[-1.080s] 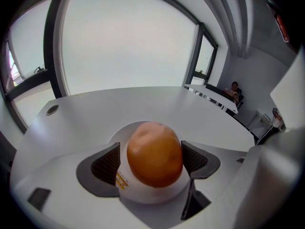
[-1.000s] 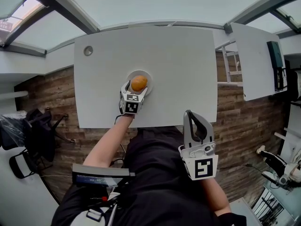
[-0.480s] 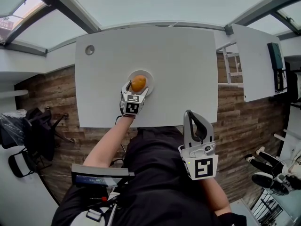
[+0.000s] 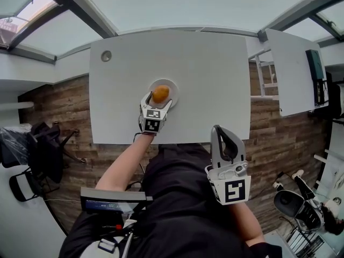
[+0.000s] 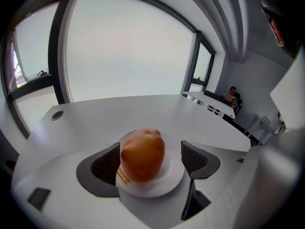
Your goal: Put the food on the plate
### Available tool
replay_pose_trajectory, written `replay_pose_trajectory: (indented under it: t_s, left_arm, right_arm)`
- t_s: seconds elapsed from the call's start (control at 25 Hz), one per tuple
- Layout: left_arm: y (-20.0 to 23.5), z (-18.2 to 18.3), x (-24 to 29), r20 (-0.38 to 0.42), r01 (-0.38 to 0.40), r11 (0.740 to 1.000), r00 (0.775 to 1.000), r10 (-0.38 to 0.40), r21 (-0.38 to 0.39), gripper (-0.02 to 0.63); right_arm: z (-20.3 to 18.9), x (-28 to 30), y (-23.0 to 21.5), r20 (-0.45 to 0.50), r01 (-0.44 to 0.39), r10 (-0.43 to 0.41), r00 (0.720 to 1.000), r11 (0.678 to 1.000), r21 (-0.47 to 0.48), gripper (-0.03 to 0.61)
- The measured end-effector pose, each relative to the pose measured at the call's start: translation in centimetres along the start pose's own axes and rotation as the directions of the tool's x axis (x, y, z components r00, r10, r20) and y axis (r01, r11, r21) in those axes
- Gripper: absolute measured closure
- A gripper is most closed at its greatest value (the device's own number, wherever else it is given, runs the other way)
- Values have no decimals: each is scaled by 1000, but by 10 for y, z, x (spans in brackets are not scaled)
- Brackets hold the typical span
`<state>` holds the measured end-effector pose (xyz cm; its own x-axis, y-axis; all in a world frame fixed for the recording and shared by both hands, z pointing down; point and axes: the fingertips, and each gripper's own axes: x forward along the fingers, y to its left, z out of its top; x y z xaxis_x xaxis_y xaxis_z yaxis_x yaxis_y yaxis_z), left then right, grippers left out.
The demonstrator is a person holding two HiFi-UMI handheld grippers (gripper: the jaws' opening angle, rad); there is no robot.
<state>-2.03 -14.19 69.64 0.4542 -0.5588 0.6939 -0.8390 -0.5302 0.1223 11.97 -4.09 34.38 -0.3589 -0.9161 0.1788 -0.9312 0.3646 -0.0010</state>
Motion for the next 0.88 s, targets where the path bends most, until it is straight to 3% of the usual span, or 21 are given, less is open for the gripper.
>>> replay_pose_trajectory:
  t_s: [0.4,0.64,0.88]
  left_arm:
    - [-3,10,-38,30,-18,1000,999,19,-8,232]
    - [-11,15,-64,116,-20,996,993,30,-83,232]
    - [-17,19,-93,136,-55,997,989,61,-45,232]
  right_arm:
    - [3,-7,19,22,-16,16,1000,1000,0,581]
    - [8,-10,35,44,-49,49,998,999,-5,581]
    - [12,-5,42,63,-76,76,995,997,-2,581]
